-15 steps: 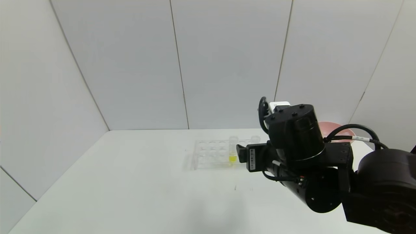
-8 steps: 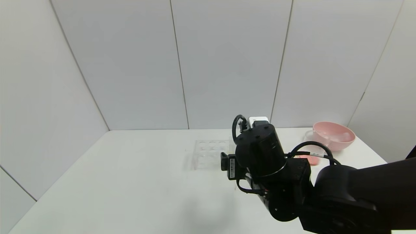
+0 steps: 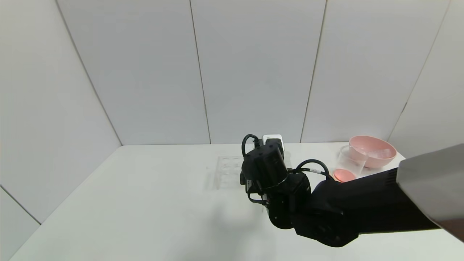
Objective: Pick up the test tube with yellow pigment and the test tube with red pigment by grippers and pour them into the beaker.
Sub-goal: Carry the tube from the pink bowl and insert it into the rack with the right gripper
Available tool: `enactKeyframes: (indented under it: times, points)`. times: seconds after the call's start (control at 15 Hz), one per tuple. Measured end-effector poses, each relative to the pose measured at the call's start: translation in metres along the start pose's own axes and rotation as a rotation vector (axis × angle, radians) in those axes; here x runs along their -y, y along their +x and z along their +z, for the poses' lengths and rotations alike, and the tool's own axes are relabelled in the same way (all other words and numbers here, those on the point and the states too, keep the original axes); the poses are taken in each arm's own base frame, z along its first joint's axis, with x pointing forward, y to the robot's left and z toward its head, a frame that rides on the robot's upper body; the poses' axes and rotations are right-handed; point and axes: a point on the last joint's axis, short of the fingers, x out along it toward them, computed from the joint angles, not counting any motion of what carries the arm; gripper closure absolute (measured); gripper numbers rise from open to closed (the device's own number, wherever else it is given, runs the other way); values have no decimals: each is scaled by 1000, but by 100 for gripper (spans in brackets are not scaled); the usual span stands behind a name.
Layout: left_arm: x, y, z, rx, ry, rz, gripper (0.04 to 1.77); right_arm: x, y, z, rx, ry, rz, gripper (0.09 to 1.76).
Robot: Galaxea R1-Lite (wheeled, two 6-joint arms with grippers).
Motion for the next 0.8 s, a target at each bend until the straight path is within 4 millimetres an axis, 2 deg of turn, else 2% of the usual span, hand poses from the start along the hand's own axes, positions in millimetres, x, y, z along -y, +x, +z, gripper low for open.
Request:
enactKeyframes:
  times: [0.47,0.8]
  points:
    - [0,0,0,0,0,0,9,-9,41,3,27,21,-24,14]
    - [0,0,0,0,0,0,9,-9,65,-3,2,12,1,14]
